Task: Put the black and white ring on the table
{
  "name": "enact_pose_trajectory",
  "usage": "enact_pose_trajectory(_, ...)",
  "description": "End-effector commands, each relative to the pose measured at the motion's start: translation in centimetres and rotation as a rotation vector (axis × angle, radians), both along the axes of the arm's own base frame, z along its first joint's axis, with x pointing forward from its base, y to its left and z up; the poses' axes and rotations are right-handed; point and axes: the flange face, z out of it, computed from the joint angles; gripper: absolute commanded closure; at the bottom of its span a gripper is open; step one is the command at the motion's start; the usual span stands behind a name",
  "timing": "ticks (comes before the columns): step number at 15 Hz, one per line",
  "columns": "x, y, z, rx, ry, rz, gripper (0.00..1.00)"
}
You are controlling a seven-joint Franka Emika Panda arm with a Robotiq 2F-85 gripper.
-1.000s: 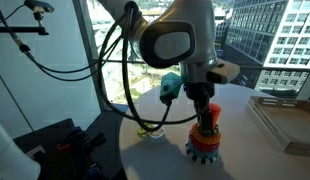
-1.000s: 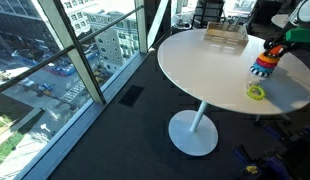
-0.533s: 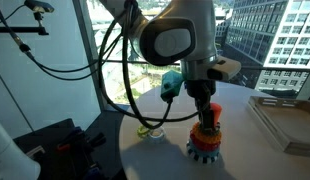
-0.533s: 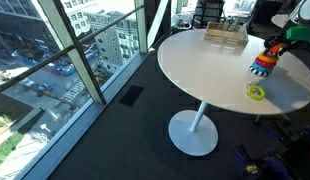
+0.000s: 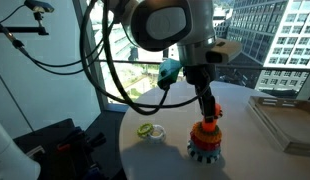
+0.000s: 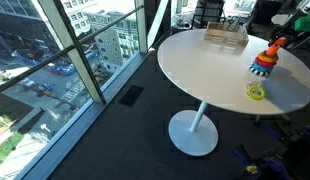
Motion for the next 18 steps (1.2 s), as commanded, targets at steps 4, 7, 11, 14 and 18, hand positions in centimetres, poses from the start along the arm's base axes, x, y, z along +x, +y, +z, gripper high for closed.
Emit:
enact_pose_trajectory(4,-1.8,0.9,4.7,0.013,-0.065,0.020,0.61)
enact_pose_trajectory(7,-2.4,2.0,6.5,0.020,-0.097,0.056,0.61)
enact_pose_trajectory(11,-2.2,4.6,7.0,0.062,-0.079,0.159,0.61)
enact_pose_trajectory(14,-1.6,6.7,6.1,0.112,-0.025,0.238,0.61)
enact_pose_trajectory(18,-0.7,9.3,4.1,0.150,0.057,0.319,0.61)
